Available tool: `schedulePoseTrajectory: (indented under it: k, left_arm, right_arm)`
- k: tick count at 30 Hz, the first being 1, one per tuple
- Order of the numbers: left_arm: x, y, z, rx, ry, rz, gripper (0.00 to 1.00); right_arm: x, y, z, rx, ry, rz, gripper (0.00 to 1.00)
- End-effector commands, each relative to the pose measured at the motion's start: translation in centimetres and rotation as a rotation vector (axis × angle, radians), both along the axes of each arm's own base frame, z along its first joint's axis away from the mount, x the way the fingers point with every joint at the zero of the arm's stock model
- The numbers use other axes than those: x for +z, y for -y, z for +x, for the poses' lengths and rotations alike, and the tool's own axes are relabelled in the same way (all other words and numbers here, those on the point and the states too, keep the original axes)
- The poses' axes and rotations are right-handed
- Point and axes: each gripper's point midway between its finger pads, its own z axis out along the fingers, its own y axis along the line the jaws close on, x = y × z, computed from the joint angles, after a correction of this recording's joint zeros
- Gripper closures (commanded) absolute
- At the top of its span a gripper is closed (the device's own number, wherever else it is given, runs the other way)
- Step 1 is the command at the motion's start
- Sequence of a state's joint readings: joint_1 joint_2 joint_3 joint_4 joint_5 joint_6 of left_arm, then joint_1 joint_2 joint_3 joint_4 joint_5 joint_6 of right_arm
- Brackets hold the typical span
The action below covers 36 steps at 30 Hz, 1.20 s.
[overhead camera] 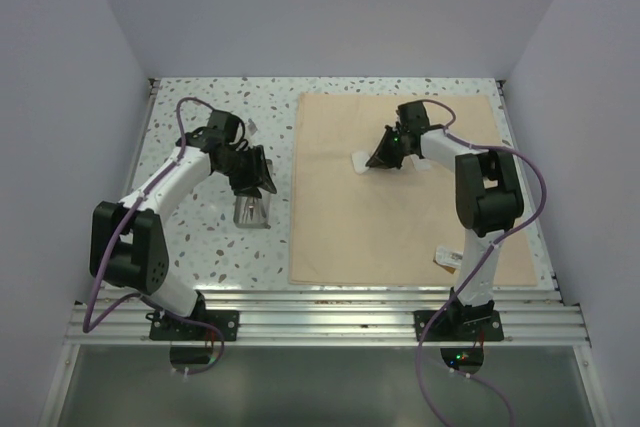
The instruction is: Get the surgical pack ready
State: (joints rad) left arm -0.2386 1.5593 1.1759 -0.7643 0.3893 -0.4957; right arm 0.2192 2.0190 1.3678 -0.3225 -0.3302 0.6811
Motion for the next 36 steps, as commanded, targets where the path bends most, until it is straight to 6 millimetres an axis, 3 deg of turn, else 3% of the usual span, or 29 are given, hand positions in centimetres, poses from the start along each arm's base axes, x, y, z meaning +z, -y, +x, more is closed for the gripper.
schedulePoseTrajectory:
  k: [1, 15, 22, 29, 33, 36]
  left_arm:
    - [1.3, 1.0, 1.5, -0.017, 0.056, -0.035, 0.50]
    - [1.2, 1.1, 1.7, -0.019, 0.053, -0.036, 0.50]
    - [1.2, 1.3, 1.8, -0.023, 0.052, -0.037, 0.50]
    - [1.2, 1.5, 1.7, -0.026, 0.052, -0.038, 0.50]
    - [1.3, 1.7, 1.7, -0.031, 0.055, -0.039, 0.50]
    - [1.2, 1.7, 1.6, -0.031, 0.054, -0.039, 0.50]
  right_arm:
    - [0.0, 0.7, 0.6, -0.026, 0.027, -0.024, 1.00]
    - [-1.3, 1.2, 0.8, -0.024, 0.002, -0.044, 1.00]
    - [-0.9, 1.4, 1.1, -0.001, 0.013, -0.070, 1.00]
    - [2.1, 1.8, 1.4, 0.050, 0.059, -0.112, 0.70]
    - [3.9, 1.9, 2.0, 0.094, 0.105, -0.137, 0.64]
    - [3.9, 1.7, 2.7, 0.148, 0.114, -0.151, 0.62]
